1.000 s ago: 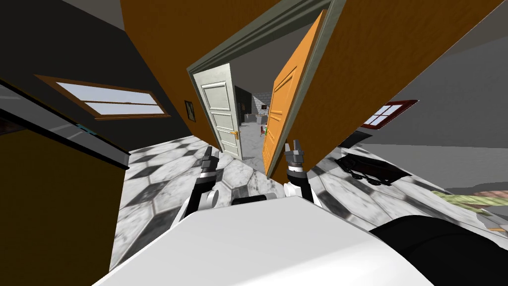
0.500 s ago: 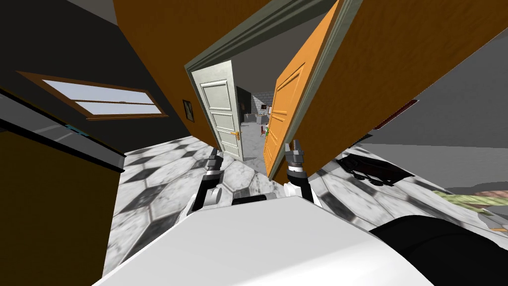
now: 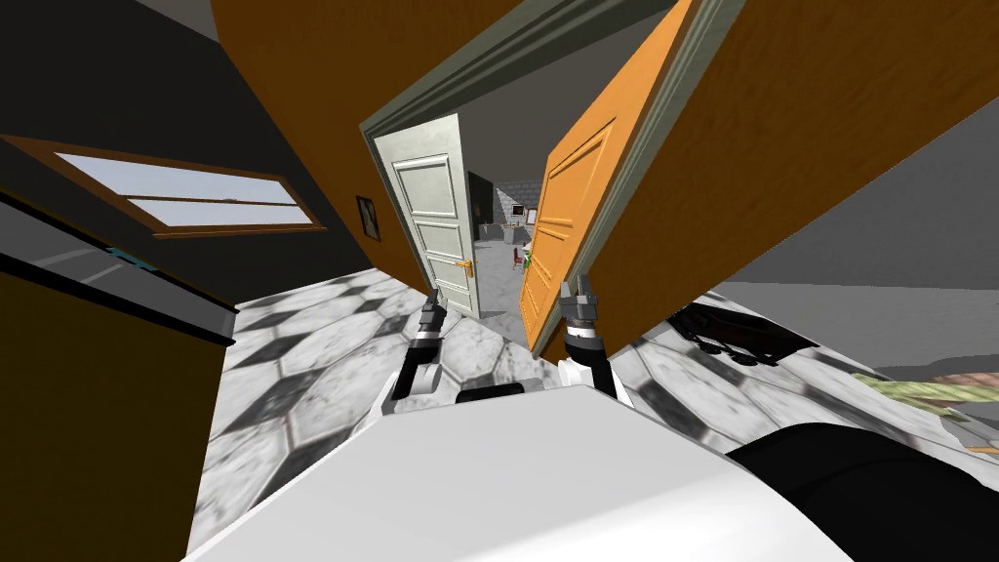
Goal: Push the door open
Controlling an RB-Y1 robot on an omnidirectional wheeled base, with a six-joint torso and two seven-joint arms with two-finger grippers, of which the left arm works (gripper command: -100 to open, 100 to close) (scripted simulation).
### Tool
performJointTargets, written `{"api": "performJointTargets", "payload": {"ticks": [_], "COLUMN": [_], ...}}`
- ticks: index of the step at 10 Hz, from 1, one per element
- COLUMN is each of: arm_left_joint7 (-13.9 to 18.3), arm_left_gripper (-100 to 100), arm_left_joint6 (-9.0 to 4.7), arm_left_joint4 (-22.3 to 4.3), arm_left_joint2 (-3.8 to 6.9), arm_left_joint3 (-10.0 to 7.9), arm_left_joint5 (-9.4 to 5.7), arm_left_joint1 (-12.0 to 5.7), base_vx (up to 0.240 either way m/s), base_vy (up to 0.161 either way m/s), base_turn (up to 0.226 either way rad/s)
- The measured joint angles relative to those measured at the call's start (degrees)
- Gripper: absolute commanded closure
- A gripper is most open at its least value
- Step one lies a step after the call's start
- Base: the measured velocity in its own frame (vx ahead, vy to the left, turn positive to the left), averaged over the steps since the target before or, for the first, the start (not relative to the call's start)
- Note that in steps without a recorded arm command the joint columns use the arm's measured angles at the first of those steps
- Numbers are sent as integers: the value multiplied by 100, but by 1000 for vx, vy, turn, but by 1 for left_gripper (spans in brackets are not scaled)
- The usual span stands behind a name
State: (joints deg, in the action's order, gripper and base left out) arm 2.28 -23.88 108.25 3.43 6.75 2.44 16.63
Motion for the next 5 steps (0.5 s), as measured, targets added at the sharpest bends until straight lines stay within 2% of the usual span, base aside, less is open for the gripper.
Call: {"api": "performJointTargets", "payload": {"ticks": [2,3,5], "arm_left_joint7": [78,142,216], "arm_left_gripper": [-100,-100,-100], "arm_left_joint6": [-64,-52,-80], "arm_left_joint4": [-373,-503,-805], "arm_left_joint2": [23,71,80], "arm_left_joint3": [64,76,167], "arm_left_joint5": [16,8,33], "arm_left_joint1": [-218,-333,-499], "base_vx": [102,99,94], "base_vy": [107,85,94], "base_turn": [-26,-27,-25]}}
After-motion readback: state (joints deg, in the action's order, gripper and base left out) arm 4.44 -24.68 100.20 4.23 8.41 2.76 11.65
